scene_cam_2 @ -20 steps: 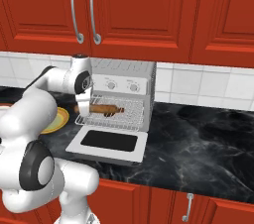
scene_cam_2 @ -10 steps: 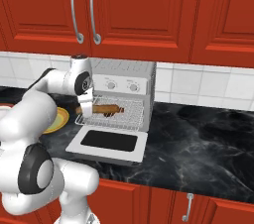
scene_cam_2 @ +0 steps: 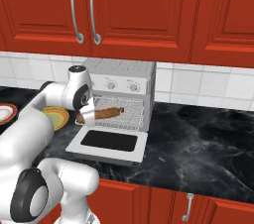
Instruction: Open the toaster oven door. Place the baguette on the top rack in the toaster oven and place the chicken drumstick on the bottom rack.
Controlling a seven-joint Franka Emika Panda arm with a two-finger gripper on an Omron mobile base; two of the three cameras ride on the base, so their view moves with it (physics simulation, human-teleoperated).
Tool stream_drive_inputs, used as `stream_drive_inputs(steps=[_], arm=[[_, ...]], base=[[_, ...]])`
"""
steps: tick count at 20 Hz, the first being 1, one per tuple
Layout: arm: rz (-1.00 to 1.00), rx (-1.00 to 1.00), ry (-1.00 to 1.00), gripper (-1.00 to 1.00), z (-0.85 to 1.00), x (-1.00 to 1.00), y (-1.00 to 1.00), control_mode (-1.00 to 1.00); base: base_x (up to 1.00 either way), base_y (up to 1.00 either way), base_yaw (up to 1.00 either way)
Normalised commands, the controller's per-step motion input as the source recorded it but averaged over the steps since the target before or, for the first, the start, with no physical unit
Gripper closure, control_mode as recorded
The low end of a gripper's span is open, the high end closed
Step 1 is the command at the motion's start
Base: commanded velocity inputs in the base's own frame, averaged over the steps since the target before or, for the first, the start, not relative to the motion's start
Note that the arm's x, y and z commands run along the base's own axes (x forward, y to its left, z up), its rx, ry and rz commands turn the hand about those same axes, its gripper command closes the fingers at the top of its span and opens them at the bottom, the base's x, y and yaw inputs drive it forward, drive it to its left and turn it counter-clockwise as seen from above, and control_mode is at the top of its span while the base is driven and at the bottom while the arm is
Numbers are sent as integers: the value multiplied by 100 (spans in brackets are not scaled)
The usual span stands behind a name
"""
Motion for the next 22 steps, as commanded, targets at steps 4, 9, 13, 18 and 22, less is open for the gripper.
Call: stream_drive_inputs(steps=[4, 9, 13, 18, 22], arm=[[0, 0, 0, 100, -1, 6, -8, -100], [0, 0, 0, 100, 0, 9, -11, -100], [0, 1, 0, 100, 0, 22, -14, -100], [0, 2, 0, 100, -3, 24, -22, -100], [2, 0, 0, 100, -15, 17, -10, -100]], base=[[0, 0, 0], [0, 0, 0], [0, 0, 0], [0, 0, 0], [0, 0, 0]])
